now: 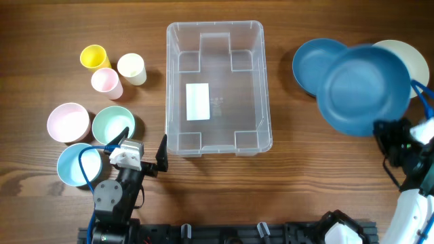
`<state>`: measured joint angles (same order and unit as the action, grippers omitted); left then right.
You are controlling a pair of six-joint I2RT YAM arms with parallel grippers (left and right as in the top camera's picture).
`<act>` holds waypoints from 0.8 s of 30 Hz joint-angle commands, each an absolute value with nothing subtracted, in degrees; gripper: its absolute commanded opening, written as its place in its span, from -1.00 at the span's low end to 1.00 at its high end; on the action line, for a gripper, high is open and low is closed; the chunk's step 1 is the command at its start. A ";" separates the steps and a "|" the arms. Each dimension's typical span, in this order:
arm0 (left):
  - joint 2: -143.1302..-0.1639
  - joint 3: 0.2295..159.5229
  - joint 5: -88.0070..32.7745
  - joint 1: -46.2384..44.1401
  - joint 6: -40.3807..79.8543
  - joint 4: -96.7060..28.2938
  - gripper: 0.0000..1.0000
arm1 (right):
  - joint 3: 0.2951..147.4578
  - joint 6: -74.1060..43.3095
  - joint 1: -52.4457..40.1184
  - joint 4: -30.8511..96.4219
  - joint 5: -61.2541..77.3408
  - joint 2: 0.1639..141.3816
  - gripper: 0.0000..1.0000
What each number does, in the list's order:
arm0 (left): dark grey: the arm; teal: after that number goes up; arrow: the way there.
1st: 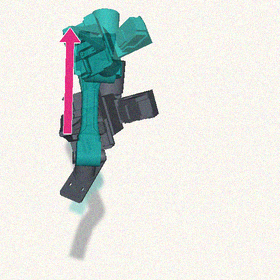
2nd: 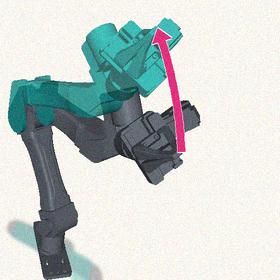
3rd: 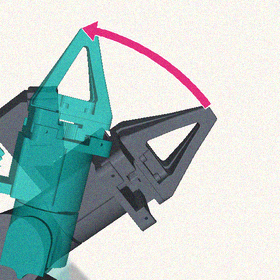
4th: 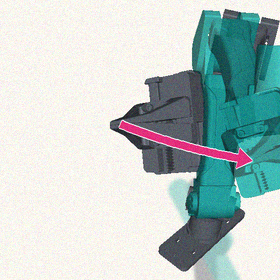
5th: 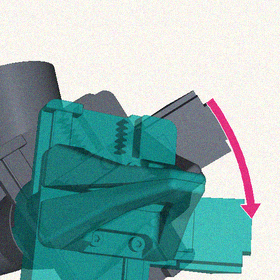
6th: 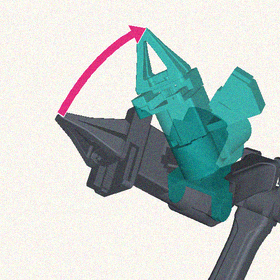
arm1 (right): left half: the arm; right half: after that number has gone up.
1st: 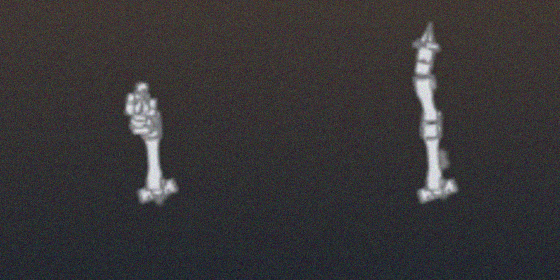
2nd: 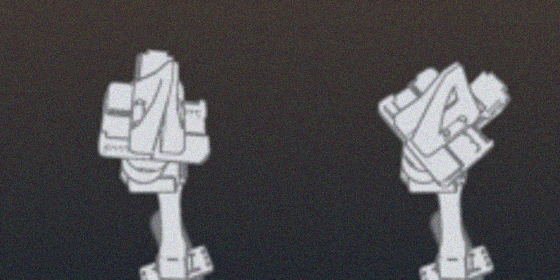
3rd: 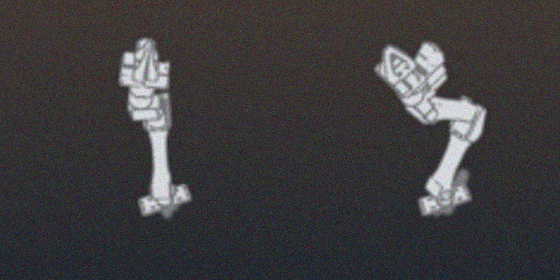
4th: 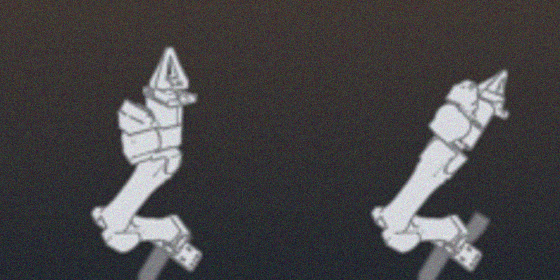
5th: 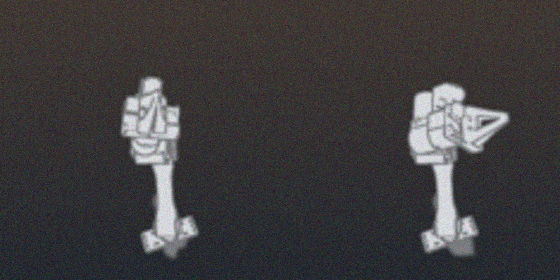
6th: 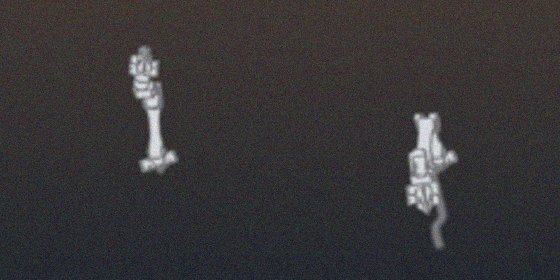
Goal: Pack container
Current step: 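Grasp the dark-blue bowl rim with the right gripper and place it in the container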
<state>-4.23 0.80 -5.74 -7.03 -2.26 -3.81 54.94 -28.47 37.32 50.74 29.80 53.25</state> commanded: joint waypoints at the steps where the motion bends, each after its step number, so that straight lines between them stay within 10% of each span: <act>1: -4.14 0.32 -6.59 -7.29 -1.93 -3.81 1.00 | 67.64 -28.42 27.35 50.43 38.04 53.56 -0.91; 11: -4.14 0.32 -6.59 -7.29 -1.93 -3.81 1.00 | 87.44 -28.47 -15.81 47.27 11.09 80.05 -0.91; 24: -4.14 0.32 -6.59 -7.29 -1.96 -3.81 0.99 | 87.44 -31.70 -20.08 30.81 9.47 109.93 -0.91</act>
<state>-4.23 0.80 -5.74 -7.03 -2.26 -3.81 86.76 -30.26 -19.73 32.64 8.32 107.09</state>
